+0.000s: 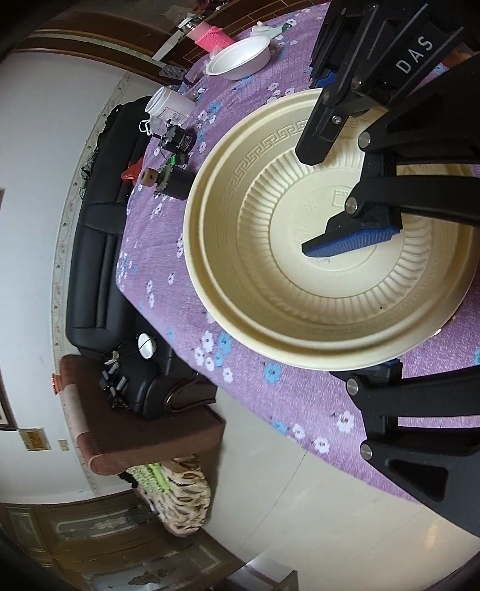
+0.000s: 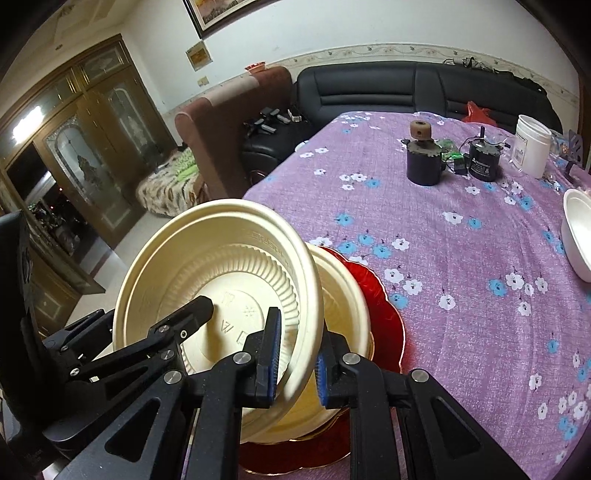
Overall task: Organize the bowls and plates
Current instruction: 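Lower the second cream bowl into the stacked cream bowl, then open the right gripper and withdraw it from the stack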
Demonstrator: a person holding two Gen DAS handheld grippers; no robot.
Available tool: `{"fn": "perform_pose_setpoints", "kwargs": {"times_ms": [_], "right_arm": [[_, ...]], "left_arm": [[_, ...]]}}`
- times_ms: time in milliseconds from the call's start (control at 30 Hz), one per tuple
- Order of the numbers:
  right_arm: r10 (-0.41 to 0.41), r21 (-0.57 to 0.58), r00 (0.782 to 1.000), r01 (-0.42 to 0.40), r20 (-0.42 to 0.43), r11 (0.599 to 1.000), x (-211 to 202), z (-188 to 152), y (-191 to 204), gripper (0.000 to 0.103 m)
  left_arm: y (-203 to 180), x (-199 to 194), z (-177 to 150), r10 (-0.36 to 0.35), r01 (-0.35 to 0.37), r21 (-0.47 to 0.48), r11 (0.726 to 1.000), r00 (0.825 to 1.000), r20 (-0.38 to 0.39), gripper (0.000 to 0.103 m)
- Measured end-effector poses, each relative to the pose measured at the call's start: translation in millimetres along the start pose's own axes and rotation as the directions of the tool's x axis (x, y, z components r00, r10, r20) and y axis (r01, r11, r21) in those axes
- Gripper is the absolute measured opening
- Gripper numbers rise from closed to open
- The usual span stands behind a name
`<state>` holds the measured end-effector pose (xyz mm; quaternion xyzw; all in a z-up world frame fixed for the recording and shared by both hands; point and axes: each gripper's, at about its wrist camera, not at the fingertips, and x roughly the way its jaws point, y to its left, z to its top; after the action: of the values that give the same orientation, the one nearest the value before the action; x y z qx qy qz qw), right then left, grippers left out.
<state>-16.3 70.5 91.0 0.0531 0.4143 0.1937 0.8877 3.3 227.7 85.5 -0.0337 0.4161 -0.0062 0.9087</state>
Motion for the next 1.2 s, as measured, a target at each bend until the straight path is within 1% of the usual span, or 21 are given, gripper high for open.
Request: {"fn": "perform_pose_setpoints", "kwargs": {"times_ms": [33,100,167,233,300,367,400,467,533,667,833,900,1000,1033,1100,1167,1200], "right_arm": [[-0.009,-0.006,1.000,0.009,0.000,1.000,1,0,0,0.018],[-0.041,-0.037,0.999,0.041,0.008,0.998,2,-1,3,0.018],[-0.086,-0.071,0.996,0.088,0.033,0.994,2,-2,6,0.018],[-0.121,-0.096,0.991,0.126,0.054,0.987,2,-3,10,0.020],[-0.121,-0.104,0.991,0.127,0.063,0.986,1,-3,11,0.027],[-0.119,-0.104,0.990,0.126,0.075,0.987,-1,-3,12,0.038],[-0.119,-0.105,0.990,0.127,0.080,0.986,-1,-3,12,0.041],[-0.114,-0.104,0.990,0.123,0.085,0.987,-1,-3,11,0.053],[-0.110,-0.102,0.990,0.119,0.090,0.988,-2,-5,11,0.057],[-0.087,-0.093,0.991,0.097,0.101,0.991,-11,-8,11,0.058],[-0.088,-0.072,0.986,0.099,0.144,0.992,-27,-5,7,0.065],[-0.106,-0.050,0.980,0.116,0.170,0.992,-34,-3,3,0.066],[-0.191,-0.017,0.962,0.198,0.196,0.980,-37,-2,-6,0.066],[-0.212,-0.008,0.959,0.218,0.190,0.976,-35,-2,-9,0.066],[-0.237,0.018,0.959,0.237,0.154,0.971,-27,-4,-20,0.066],[-0.246,0.039,0.963,0.244,0.107,0.969,-17,-6,-29,0.066],[-0.238,0.053,0.967,0.234,0.090,0.971,-15,-8,-34,0.066]], "left_arm": [[-1,1,0,-0.005,0.005,-0.002,1.000,1.000,-0.002,0.045],[0,1,0,-0.012,0.012,-0.005,1.000,1.000,-0.002,0.052],[2,-1,0,-0.018,0.018,-0.016,1.000,1.000,0.007,0.062],[6,-3,0,-0.034,0.035,-0.035,0.999,0.999,0.009,0.067],[10,-8,0,-0.052,0.053,-0.055,0.997,0.999,0.016,0.068],[15,-14,-1,-0.047,0.049,-0.065,0.997,0.998,0.031,0.068],[16,-16,-1,-0.046,0.048,-0.068,0.997,0.998,0.035,0.068],[19,-21,-3,-0.048,0.052,-0.079,0.996,0.998,0.046,0.069],[22,-25,-6,-0.053,0.057,-0.087,0.995,0.997,0.051,0.070],[22,-29,-11,-0.063,0.067,-0.085,0.994,0.997,0.051,0.071],[20,-32,-16,-0.081,0.084,-0.085,0.993,0.996,0.049,0.071],[21,-34,-18,-0.086,0.090,-0.089,0.992,0.995,0.051,0.071],[22,-34,-20,-0.089,0.093,-0.097,0.991,0.995,0.049,0.072],[23,-34,-21,-0.090,0.095,-0.100,0.990,0.995,0.047,0.072],[23,-34,-24,-0.091,0.095,-0.104,0.990,0.995,0.043,0.072],[22,-35,-26,-0.083,0.086,-0.103,0.991,0.996,0.039,0.072],[21,-36,-28,-0.074,0.078,-0.097,0.992,0.996,0.039,0.072]]}}
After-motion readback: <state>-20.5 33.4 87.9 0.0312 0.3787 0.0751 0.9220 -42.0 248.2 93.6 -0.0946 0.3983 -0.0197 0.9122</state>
